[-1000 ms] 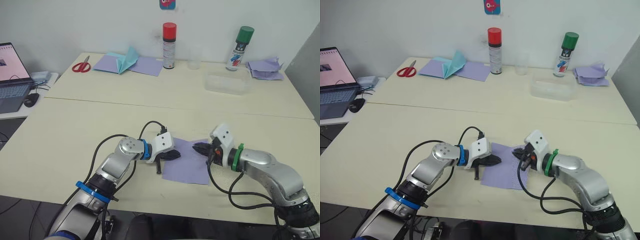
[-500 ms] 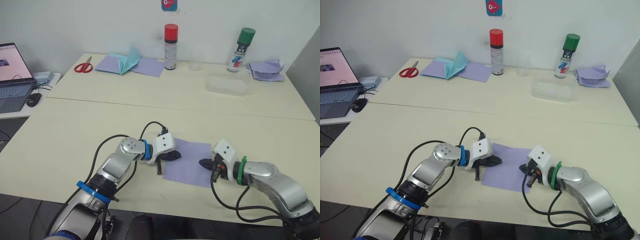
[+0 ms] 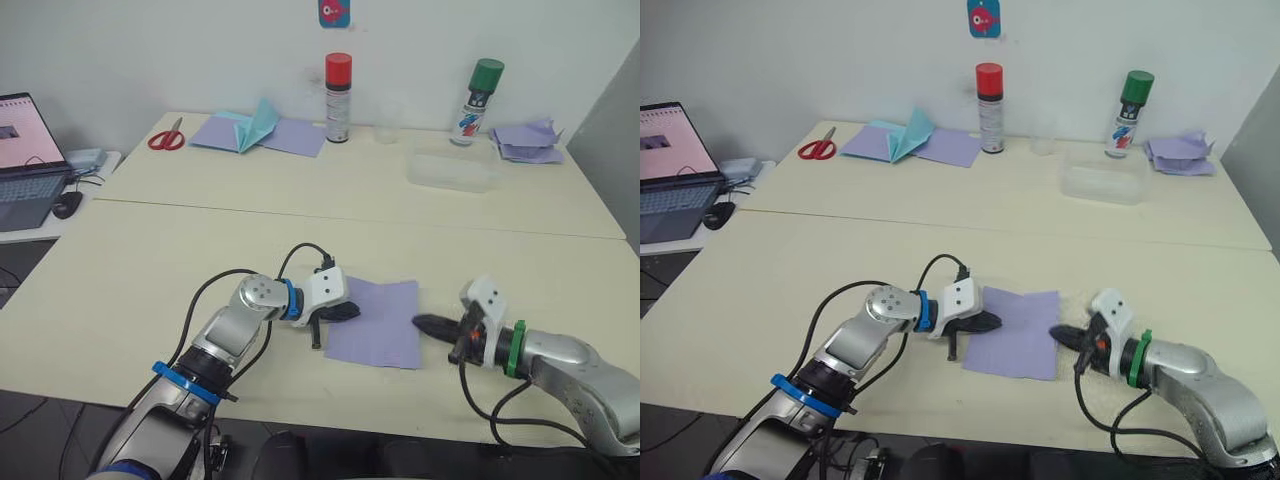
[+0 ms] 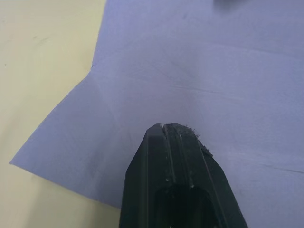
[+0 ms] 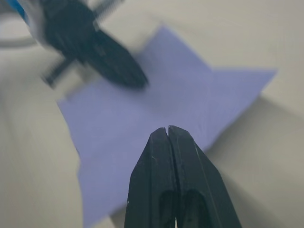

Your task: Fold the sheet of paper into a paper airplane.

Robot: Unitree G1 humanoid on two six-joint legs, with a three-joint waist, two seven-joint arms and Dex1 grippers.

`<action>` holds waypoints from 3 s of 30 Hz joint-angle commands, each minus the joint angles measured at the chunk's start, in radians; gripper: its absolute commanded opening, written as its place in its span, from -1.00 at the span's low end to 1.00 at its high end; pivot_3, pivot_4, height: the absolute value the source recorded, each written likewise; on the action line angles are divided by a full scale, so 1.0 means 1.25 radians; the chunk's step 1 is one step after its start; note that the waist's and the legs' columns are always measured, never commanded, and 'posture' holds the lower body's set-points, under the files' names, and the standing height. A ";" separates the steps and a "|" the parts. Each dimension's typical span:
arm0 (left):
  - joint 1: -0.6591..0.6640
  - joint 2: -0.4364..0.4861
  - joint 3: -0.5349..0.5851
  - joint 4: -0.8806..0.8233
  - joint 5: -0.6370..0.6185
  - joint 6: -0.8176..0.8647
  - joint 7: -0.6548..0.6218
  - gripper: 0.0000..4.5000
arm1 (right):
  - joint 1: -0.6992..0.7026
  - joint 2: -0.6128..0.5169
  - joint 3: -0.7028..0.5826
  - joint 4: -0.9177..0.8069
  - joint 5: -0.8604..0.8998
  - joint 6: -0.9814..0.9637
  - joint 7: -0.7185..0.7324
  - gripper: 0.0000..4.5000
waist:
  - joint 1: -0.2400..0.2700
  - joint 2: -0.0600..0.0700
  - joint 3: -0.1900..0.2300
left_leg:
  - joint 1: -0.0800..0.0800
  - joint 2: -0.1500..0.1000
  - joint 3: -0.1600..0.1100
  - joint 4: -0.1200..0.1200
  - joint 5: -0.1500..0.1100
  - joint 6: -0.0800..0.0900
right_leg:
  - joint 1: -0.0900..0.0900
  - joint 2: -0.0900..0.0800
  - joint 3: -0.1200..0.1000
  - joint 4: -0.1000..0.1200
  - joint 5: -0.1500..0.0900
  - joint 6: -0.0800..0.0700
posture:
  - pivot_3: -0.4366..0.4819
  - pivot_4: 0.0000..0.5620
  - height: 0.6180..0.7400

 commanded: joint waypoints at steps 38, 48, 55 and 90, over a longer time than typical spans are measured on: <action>0.028 0.015 -0.051 0.047 0.065 0.003 -0.002 -1.00 | -0.125 0.015 0.301 0.140 -0.370 -0.240 -0.059 -0.99 | 0.001 0.000 0.000 | -0.002 -0.002 -0.001 0.000 0.000 0.001 | -0.001 -0.001 0.000 0.000 -0.001 0.001 | -0.05 -0.47 1.00; 0.015 0.010 -0.042 0.059 0.063 0.004 0.003 -1.00 | -0.134 0.014 0.331 0.172 -0.416 -0.256 0.005 -0.99 | 0.001 0.000 0.000 | -0.001 -0.002 -0.001 0.000 0.000 0.001 | -0.001 -0.001 0.000 0.000 -0.001 0.001 | -0.05 -0.47 1.00; 0.012 0.013 -0.036 0.057 0.060 0.007 0.001 -1.00 | -0.130 0.001 0.325 0.172 -0.422 -0.284 0.063 -0.99 | 0.001 0.000 0.000 | -0.001 -0.002 -0.001 0.000 0.000 0.000 | -0.001 -0.001 0.000 0.000 -0.001 0.001 | -0.05 -0.47 1.00; -0.167 -0.194 -0.056 0.321 0.104 -0.068 0.050 -1.00 | -0.087 -0.015 0.310 0.149 -0.436 -0.329 0.154 -0.70 | 0.003 -0.001 0.001 | -0.002 -0.003 -0.004 0.001 0.000 -0.001 | -0.003 0.003 0.004 0.000 -0.001 0.001 | -0.05 -0.47 1.00</action>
